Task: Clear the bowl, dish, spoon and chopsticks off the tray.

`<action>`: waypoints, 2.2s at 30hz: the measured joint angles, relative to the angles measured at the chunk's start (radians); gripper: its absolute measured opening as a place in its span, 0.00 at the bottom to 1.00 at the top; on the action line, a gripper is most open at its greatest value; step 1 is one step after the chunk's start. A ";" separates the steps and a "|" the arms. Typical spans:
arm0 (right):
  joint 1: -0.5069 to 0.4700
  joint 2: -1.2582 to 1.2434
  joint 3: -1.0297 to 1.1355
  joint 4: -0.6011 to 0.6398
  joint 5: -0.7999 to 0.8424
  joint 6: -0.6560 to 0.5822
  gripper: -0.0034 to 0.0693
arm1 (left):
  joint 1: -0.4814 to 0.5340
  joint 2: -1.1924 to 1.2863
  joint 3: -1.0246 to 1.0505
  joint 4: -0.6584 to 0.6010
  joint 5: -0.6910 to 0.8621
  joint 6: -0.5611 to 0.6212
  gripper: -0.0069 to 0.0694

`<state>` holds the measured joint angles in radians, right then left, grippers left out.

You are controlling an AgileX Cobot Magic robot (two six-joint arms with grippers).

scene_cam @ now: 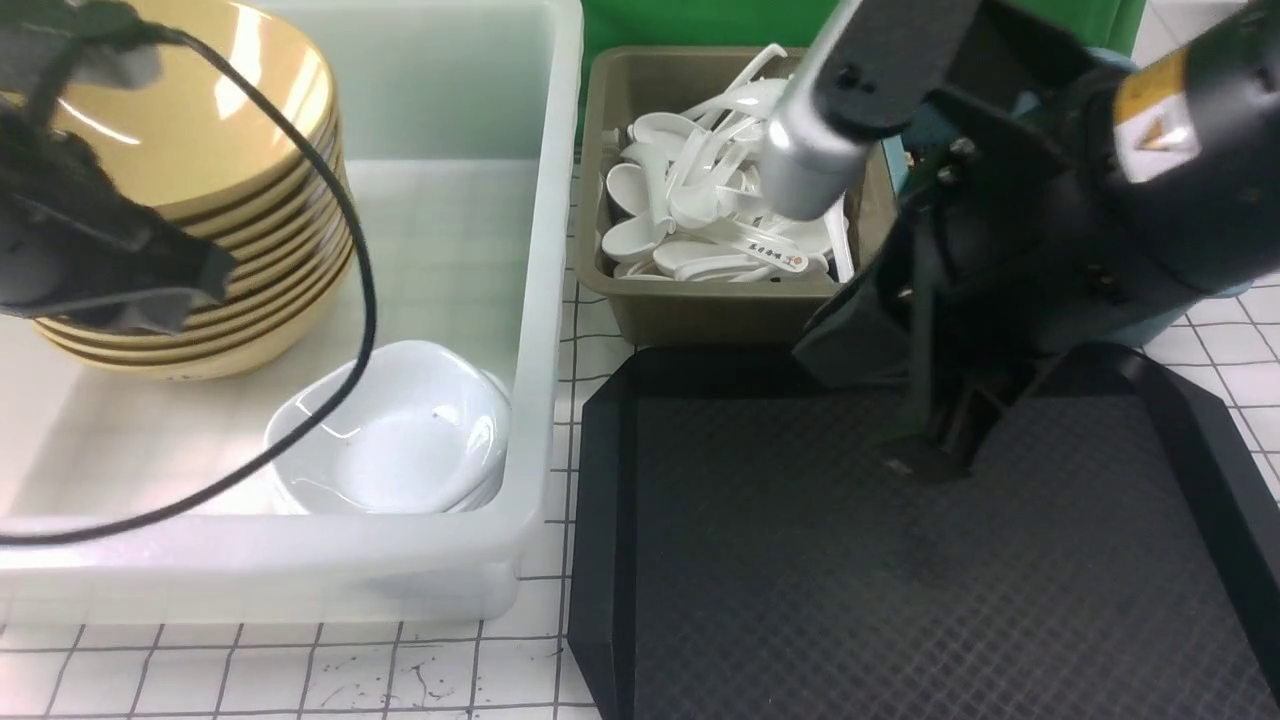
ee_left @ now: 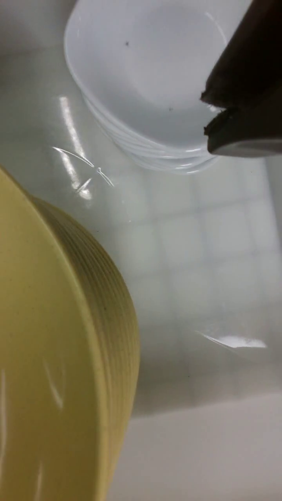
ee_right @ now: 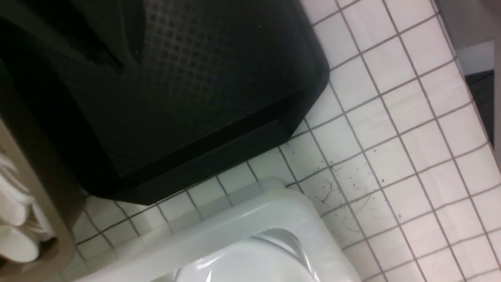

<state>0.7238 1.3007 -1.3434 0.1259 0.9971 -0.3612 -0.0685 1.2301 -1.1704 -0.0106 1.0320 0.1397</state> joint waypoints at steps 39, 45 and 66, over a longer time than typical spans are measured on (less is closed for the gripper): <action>0.000 -0.494 0.674 0.277 -0.780 -0.006 0.18 | 0.000 -1.014 0.831 -0.022 -0.414 0.044 0.07; 0.000 -0.494 0.674 0.277 -0.780 -0.006 0.19 | 0.000 -1.014 0.831 -0.022 -0.410 0.044 0.07; -0.298 -0.983 1.293 0.202 -1.287 0.095 0.09 | 0.000 -1.014 0.832 -0.022 -0.407 0.044 0.07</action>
<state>0.4261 0.3175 -0.0503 0.3282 -0.2897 -0.2659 -0.0685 0.2162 -0.3383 -0.0328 0.6255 0.1838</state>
